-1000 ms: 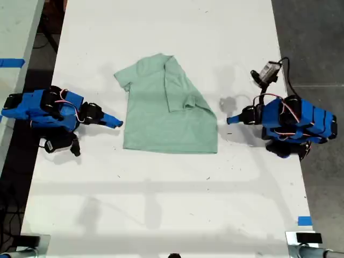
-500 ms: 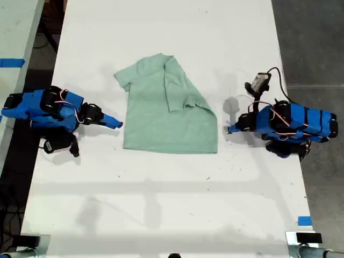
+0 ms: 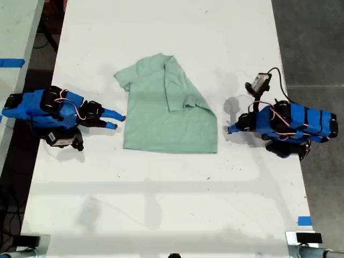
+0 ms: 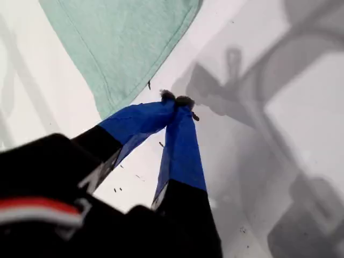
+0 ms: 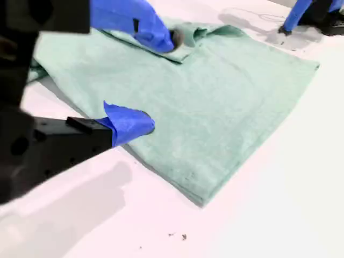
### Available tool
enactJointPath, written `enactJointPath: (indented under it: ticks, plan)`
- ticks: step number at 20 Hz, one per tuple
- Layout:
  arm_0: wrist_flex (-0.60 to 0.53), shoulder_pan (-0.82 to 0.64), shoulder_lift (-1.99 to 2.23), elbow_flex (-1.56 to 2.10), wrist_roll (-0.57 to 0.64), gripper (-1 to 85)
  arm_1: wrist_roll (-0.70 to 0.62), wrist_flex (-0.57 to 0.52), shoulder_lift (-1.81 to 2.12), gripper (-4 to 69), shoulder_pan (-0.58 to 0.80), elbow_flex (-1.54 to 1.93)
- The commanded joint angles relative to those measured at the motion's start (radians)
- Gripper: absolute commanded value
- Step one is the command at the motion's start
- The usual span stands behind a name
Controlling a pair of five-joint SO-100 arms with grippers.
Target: Fold t shirt
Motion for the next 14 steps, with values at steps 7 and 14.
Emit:
enactJointPath:
  ticks: [7,14]
  plan:
    - [-0.057,-0.089,0.009,-0.075,0.373,-0.1,0.012,-0.014,0.009,-0.3,0.006,0.04]
    - [-0.127,-0.13,0.009,0.018,0.362,-0.1,0.02,-0.011,0.009,-0.3,0.008,0.041]
